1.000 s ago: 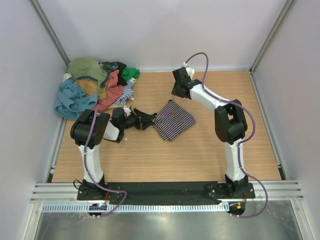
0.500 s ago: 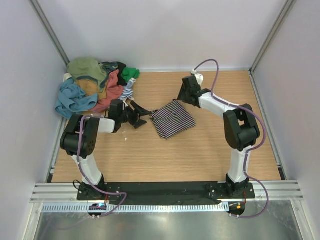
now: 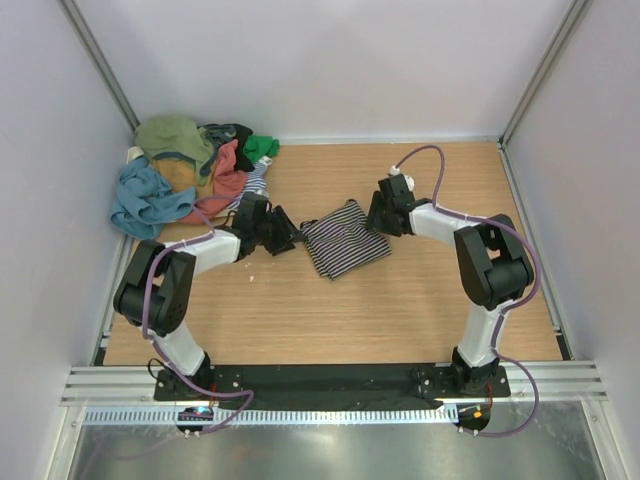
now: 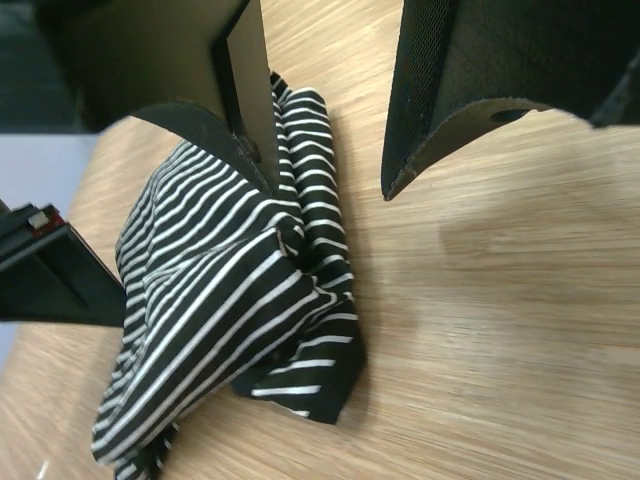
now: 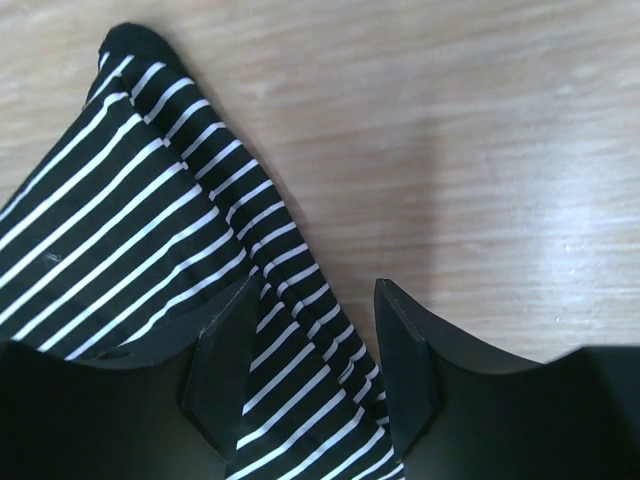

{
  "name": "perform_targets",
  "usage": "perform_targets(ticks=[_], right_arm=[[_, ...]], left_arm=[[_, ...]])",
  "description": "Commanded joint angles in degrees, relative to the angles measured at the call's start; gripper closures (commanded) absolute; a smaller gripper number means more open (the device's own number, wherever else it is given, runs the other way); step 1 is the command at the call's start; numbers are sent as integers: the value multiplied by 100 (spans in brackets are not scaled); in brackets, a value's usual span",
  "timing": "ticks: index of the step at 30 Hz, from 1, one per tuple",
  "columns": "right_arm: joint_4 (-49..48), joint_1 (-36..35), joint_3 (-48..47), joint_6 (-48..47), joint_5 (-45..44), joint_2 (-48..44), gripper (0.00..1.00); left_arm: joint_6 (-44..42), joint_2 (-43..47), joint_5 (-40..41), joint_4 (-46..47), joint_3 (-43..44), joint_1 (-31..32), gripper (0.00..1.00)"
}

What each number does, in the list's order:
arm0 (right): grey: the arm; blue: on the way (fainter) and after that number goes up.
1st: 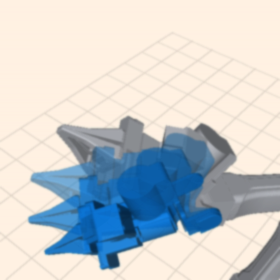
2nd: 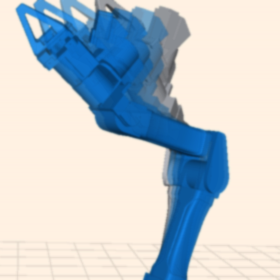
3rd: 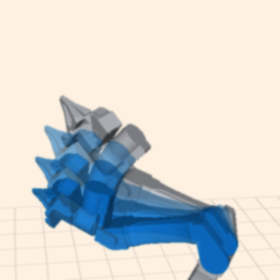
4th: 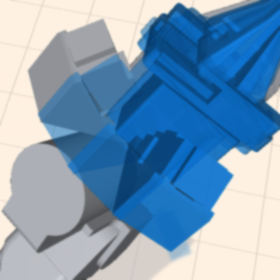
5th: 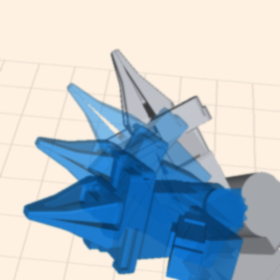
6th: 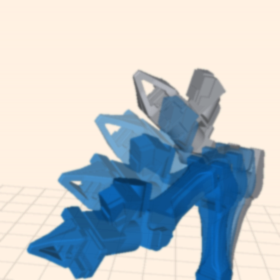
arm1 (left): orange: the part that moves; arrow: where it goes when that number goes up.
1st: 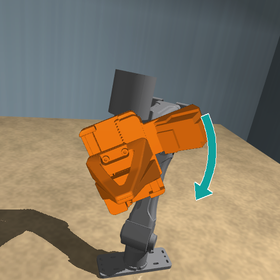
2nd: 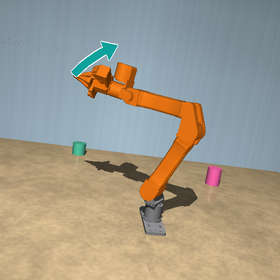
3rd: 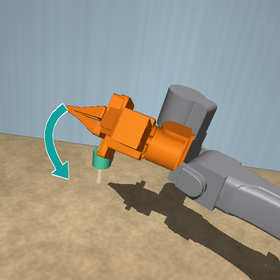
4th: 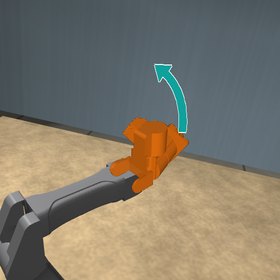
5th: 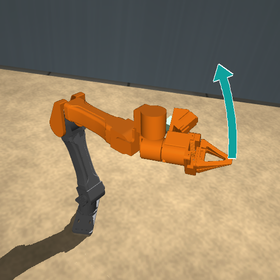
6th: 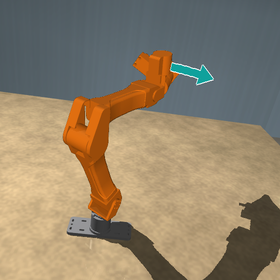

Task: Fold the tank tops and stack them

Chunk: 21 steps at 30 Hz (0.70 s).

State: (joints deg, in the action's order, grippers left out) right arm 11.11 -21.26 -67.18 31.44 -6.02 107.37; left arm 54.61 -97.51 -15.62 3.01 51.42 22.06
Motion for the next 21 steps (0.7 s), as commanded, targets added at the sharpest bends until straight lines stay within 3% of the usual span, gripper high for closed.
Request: perform_targets(ticks=[1,10,21], right_arm=[[-391,-28,204,-121,242,-489,45],[-355,-19,564,-86,365,-577,52],[-470,-28,1365,11,479,-1385,57]], left_arm=[[-381,-22,375,-247,289,35,54],[-662,-461,455,-511,1054,44,60],[-715,-1015,199,-617,1722,87,69]])
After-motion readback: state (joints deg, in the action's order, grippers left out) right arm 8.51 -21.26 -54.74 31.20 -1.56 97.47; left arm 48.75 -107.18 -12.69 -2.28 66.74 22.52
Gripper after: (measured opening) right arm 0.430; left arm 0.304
